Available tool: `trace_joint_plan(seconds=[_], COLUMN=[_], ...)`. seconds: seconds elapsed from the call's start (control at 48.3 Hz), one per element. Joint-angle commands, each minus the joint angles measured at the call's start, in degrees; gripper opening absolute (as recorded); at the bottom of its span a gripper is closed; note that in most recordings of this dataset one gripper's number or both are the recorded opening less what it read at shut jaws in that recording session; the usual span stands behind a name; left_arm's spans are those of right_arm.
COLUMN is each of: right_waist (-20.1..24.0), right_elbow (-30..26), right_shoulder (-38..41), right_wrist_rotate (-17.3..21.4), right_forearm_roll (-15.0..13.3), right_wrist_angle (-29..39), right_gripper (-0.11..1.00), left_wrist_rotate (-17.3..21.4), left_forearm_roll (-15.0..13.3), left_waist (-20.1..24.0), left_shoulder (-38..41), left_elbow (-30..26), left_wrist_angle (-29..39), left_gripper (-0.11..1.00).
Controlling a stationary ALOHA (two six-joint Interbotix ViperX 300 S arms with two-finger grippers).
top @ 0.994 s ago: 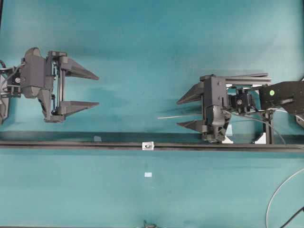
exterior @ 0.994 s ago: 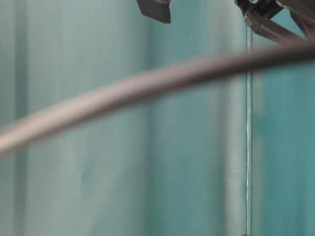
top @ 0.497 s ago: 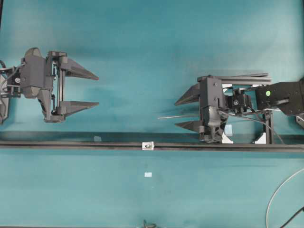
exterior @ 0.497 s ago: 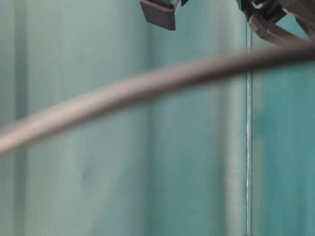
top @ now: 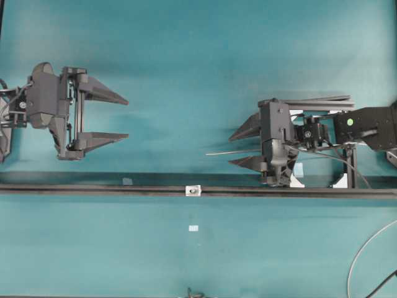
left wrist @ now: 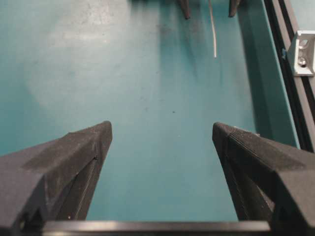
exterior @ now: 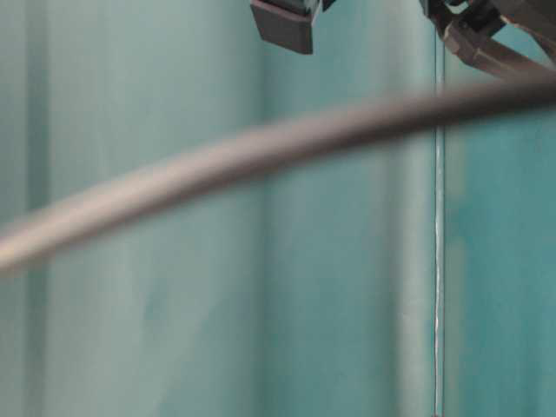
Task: Insert the wire through the hole in the metal fitting marked with a red label.
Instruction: 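Lower the right gripper over the grey wire end and close on it, then pull the grey wire out of the white clamp with the right gripper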
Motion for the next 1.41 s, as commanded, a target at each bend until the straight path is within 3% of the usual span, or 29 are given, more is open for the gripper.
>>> trace_joint_plan(seconds=[0.0, 0.166, 0.352, 0.456, 0.932, 1.388], right_waist=[0.1, 0.1, 0.1, 0.1, 0.1, -0.7], right_elbow=[-0.9, -0.9, -0.9, -1.0, -1.4, -1.6], right_shoulder=[-0.5, -0.5, -0.5, -0.5, -1.8, -12.3], right_wrist_rotate=[0.1, -0.2, -0.5, -0.6, -0.7, -2.5], right_forearm_roll=[-0.1, -0.1, -0.1, -0.1, 0.0, -0.1], right_wrist_angle=[-0.3, -0.1, 1.8, 2.0, 1.5, 11.3], right_gripper=[0.64, 0.57, 0.12, 0.0, -0.01, -0.01], left_wrist_rotate=[-0.1, -0.1, -0.1, -0.1, -0.1, -0.1], left_forearm_roll=[-0.1, -0.1, -0.1, 0.0, -0.1, -0.1], left_waist=[-0.1, -0.1, -0.1, -0.1, -0.1, -0.1], left_shoulder=[-0.3, -0.3, -0.3, -0.3, -0.4, -0.4], left_elbow=[-0.4, -0.4, -0.4, -0.4, -0.4, -0.6], left_wrist_angle=[-0.2, -0.2, -0.2, -0.2, -0.2, -0.2], left_gripper=[0.83, 0.83, 0.83, 0.83, 0.83, 0.83])
